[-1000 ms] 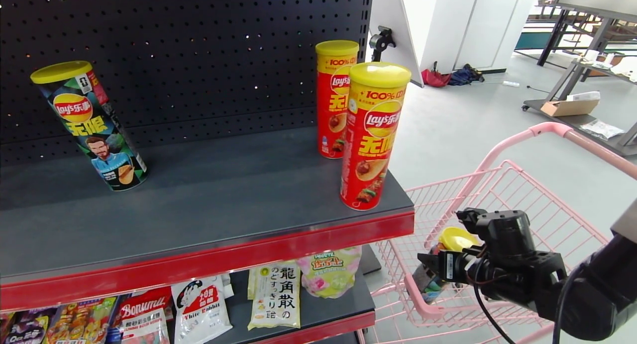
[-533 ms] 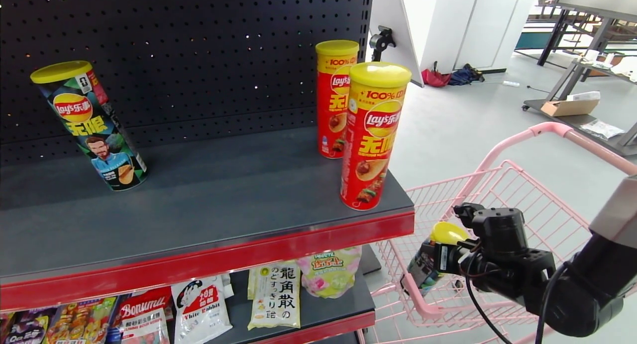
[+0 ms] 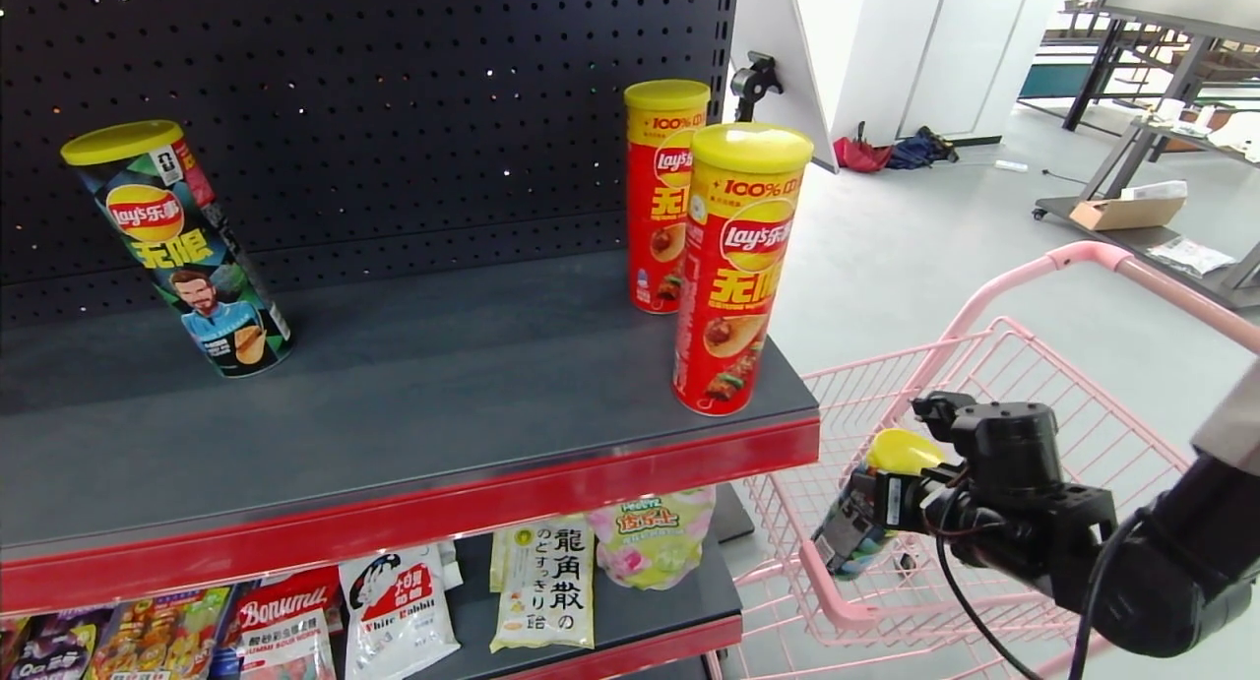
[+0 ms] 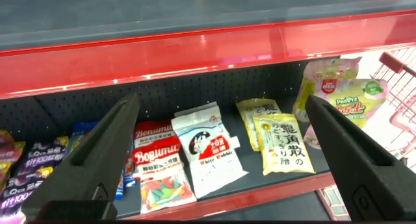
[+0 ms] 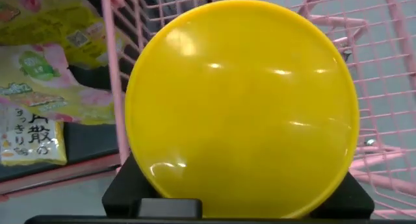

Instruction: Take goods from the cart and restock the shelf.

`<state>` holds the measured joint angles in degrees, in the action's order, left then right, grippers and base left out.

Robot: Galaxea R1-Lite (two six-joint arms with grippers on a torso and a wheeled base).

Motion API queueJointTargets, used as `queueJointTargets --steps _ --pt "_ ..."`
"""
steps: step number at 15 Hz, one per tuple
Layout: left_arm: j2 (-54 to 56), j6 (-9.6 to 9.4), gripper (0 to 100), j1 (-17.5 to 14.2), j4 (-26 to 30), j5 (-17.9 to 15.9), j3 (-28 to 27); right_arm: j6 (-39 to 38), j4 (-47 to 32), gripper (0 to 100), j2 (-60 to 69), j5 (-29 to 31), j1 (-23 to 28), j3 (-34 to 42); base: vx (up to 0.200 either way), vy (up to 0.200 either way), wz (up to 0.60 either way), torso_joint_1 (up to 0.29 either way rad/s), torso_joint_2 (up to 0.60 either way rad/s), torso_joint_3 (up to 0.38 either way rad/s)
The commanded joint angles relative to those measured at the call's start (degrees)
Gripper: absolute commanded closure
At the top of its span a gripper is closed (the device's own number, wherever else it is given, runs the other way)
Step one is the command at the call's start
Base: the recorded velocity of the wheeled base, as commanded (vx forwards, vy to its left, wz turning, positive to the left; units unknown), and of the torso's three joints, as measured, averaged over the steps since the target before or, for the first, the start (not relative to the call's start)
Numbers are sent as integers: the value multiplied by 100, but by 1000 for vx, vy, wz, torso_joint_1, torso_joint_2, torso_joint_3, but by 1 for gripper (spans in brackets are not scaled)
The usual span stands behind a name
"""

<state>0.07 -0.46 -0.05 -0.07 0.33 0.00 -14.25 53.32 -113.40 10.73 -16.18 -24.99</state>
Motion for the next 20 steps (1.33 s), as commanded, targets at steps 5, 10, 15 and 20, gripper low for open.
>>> queueJointTargets --steps 5,10,15,20 --pt "-7 2 0 -4 -1 2 0 687 -2880 100 3350 8 484 -1148 0 0 0 0 0 0" --pt "-7 11 0 -4 -1 2 0 898 -6571 100 5477 17 510 -2396 0 0 0 0 0 0" --pt "-7 11 0 -4 -1 2 0 1645 -7081 100 6778 52 1011 -2001 0 0 0 0 0 0" --pt "-7 11 0 -4 -1 2 0 1662 -7108 100 7288 96 1038 -1579 0 0 0 0 0 0"
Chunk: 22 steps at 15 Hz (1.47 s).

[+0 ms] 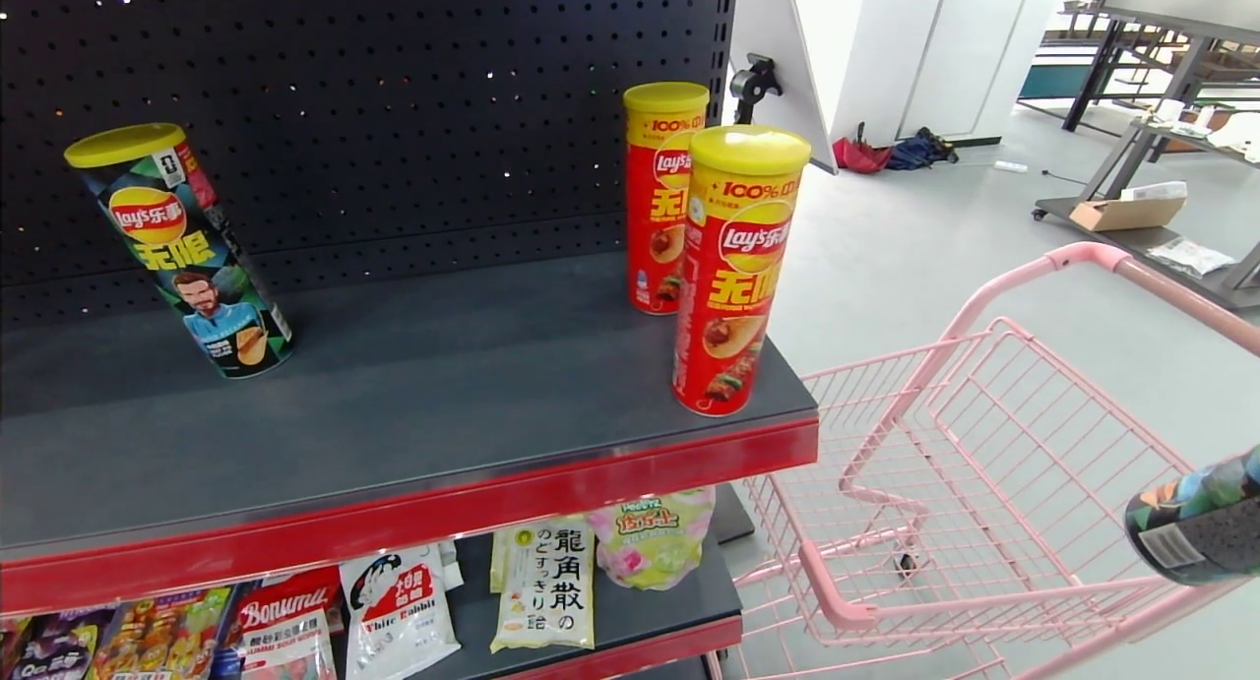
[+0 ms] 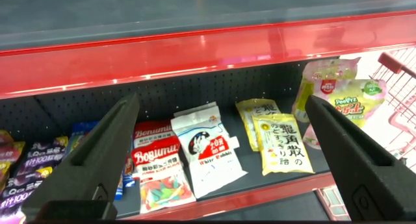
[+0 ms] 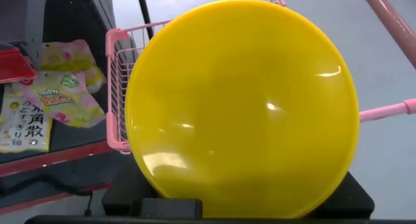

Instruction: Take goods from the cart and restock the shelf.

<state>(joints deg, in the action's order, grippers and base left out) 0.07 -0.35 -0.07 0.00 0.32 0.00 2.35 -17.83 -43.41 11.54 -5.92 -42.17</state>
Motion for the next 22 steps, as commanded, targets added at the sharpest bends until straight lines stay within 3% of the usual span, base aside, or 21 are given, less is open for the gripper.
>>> queueJointTargets --steps 1,17,22 --pt "-7 0 0 -1 -9 3 0 11 -1 100 395 14 12 235 0 0 0 110 -266 -173" --pt "-7 18 0 -1 -9 3 0 318 8 100 650 6 -5 429 0 0 0 170 -410 -240" --pt "-7 18 0 -1 -9 3 0 591 17 100 984 23 4 833 0 0 0 33 -77 -42"
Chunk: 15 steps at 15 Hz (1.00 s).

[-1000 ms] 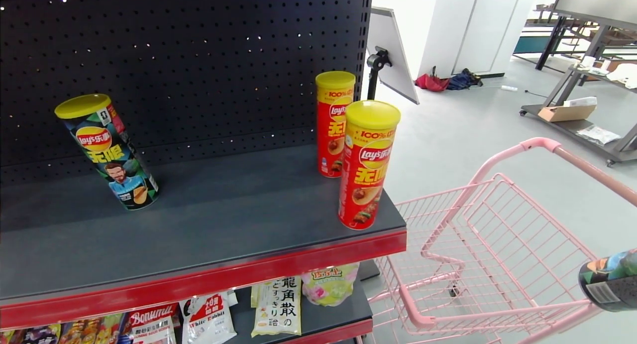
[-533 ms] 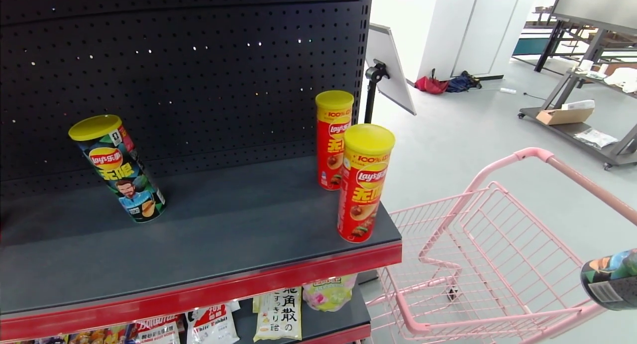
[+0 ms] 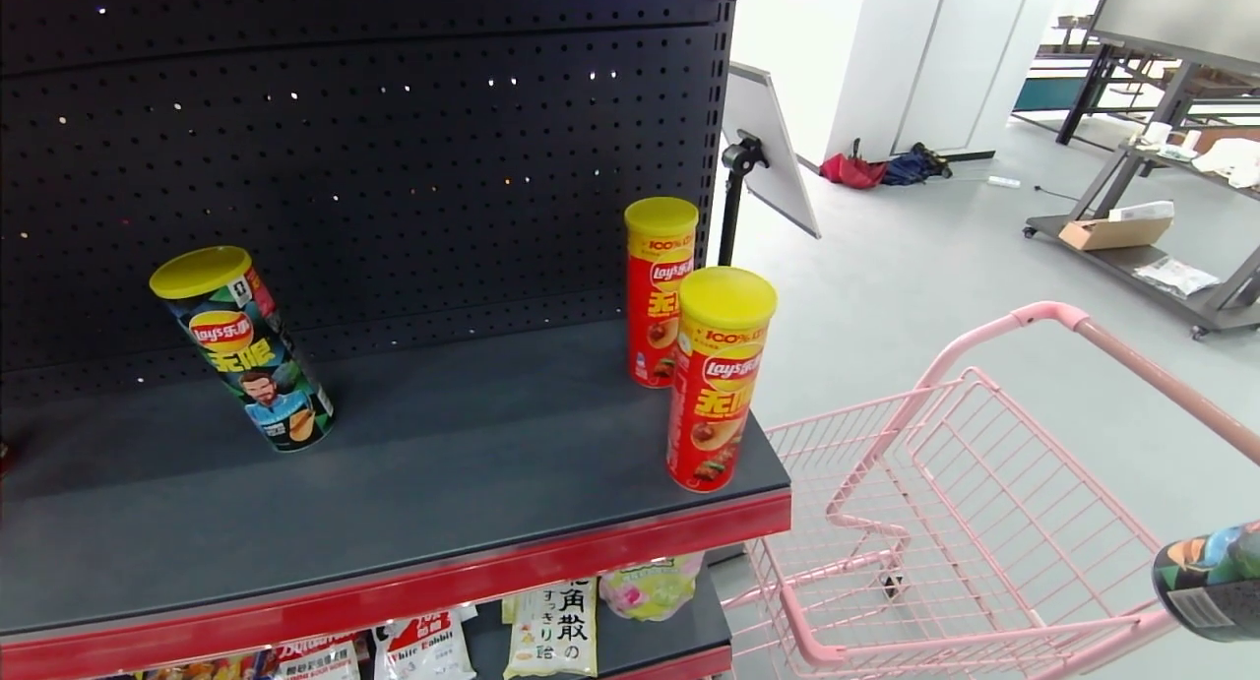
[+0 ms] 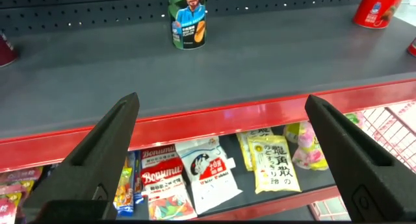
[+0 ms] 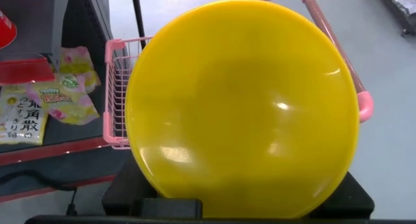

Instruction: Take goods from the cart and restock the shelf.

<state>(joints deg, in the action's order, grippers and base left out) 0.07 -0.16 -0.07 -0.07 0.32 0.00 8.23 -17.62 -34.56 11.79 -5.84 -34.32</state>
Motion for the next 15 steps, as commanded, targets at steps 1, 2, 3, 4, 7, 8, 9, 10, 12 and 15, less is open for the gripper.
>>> queueJointTargets --steps 1,2,3,4,7,8,9,10,12,15 --pt "-7 -2 0 -1 -1 3 0 21 4 100 99 -1 -5 74 0 0 0 0 0 0" --pt "-7 -2 0 -1 -1 3 0 21 4 100 99 8 -5 83 0 0 0 0 0 0" --pt "-7 -2 0 -1 -1 3 0 21 4 100 99 8 -5 83 0 0 0 0 0 0" --pt "-7 -2 0 -1 -1 3 0 21 4 100 99 8 -5 83 0 0 600 7 2 -2" --pt "-7 -2 0 -10 -1 3 0 21 -5 100 90 -10 -5 92 0 0 600 5 -5 2" --pt "-7 -2 0 -1 -1 3 0 30 -5 100 90 -19 -14 92 0 0 0 0 0 0" --pt "-7 -2 0 -1 -1 3 0 30 -5 100 90 -19 -23 92 0 0 0 0 0 0" --pt "-7 -2 0 -1 -1 3 0 30 -5 100 90 -19 -23 101 0 0 0 0 0 0" --pt "-7 -2 0 -1 -1 3 0 30 39 100 81 -19 -23 162 0 0 0 0 0 0" --pt "-7 -2 0 -1 -1 3 0 21 56 100 116 -10 -5 268 0 0 0 0 0 0"
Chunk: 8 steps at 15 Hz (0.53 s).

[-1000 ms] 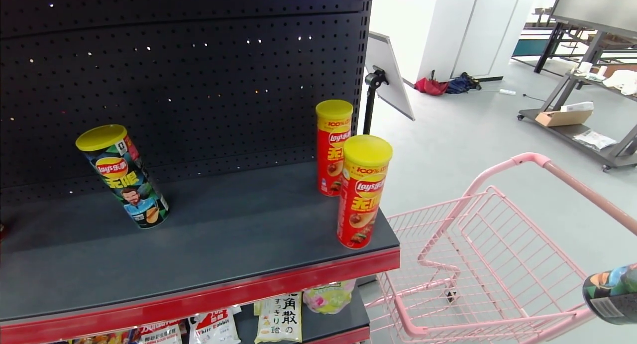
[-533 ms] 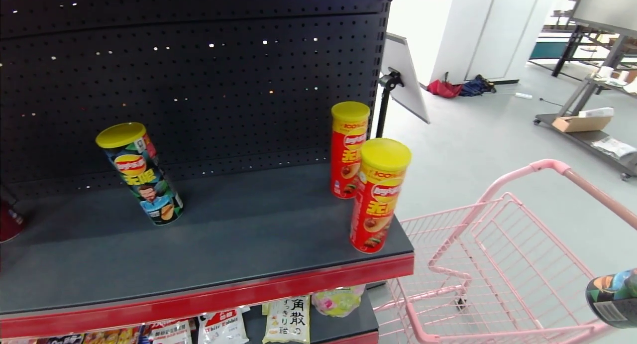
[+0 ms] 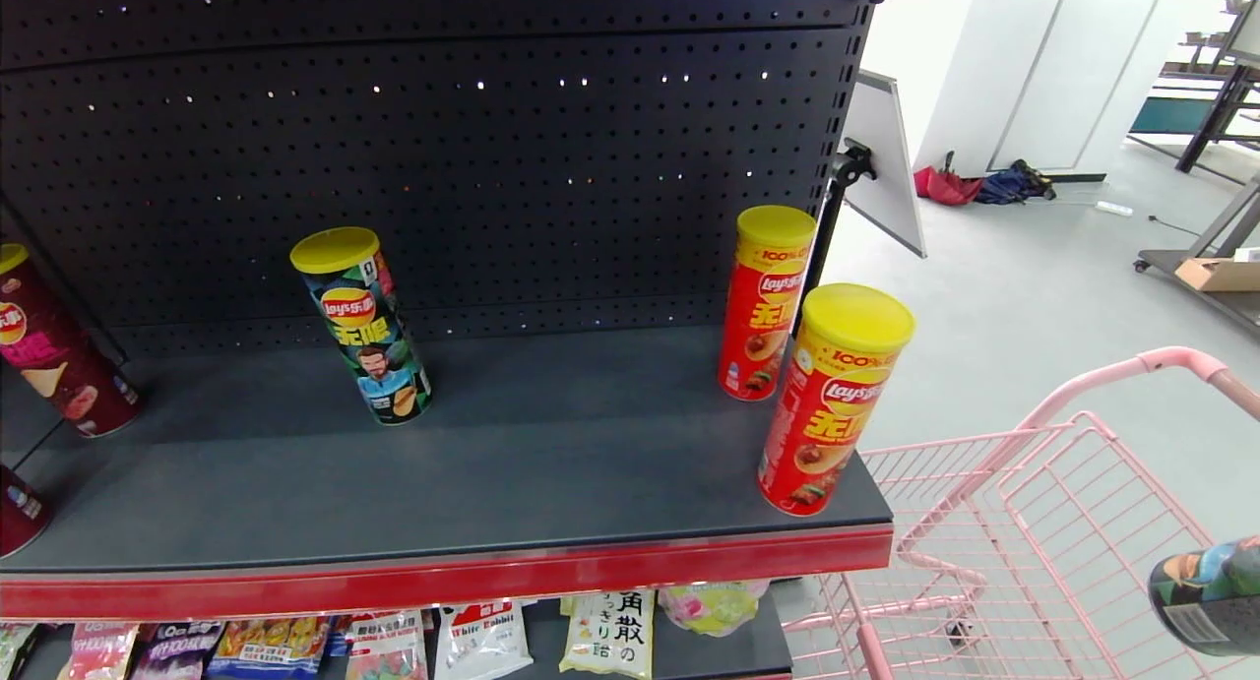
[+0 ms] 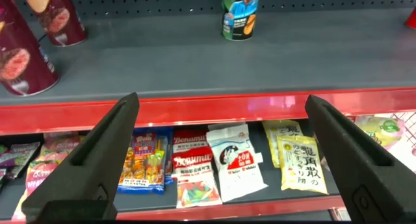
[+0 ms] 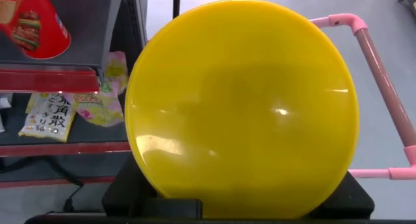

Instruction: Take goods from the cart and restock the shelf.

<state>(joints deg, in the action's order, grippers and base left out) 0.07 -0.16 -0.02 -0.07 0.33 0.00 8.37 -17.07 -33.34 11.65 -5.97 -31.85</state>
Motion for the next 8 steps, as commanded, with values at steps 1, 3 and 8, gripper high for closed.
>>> queueJointTargets --steps 1,3,8 --pt "-7 -2 0 -6 -1 2 0 -20 10 100 -6 -14 8 13 0 0 0 0 0 0" --pt "-7 -2 0 -6 -1 2 0 -55 2 100 91 -5 17 39 0 0 0 0 0 0" --pt "-7 -11 0 -6 -1 2 0 -38 2 100 293 4 17 215 0 40 0 0 0 1"
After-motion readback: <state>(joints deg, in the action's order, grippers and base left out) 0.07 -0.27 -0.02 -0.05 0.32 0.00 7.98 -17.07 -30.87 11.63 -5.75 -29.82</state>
